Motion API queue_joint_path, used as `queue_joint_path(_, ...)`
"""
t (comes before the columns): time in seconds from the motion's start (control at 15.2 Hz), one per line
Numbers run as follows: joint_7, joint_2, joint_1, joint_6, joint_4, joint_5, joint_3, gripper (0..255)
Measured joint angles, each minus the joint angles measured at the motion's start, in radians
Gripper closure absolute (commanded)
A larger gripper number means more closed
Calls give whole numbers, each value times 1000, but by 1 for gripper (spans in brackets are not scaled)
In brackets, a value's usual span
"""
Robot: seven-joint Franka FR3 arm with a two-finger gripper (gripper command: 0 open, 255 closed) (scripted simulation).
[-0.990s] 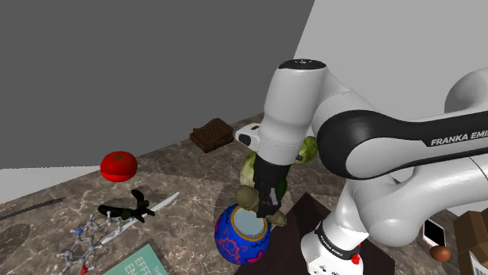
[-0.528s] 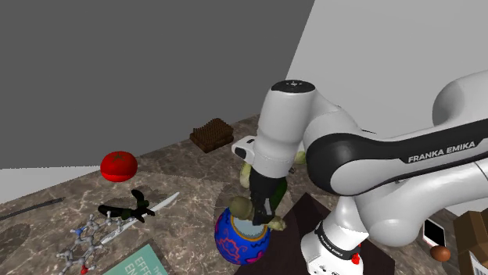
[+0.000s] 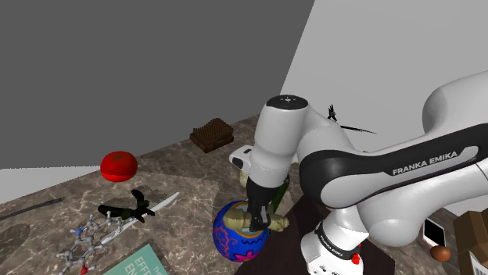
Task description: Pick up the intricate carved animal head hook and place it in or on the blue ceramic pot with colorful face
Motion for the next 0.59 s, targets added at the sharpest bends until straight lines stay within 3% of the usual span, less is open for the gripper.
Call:
queue_joint_path(0.2,0,0,0,1,-1,0,0,255)
queue_joint_path(0.26,0,0,0,1,-1,0,0,0)
queue_joint_path(0.59,0,1,0,1,-1,0,0,0)
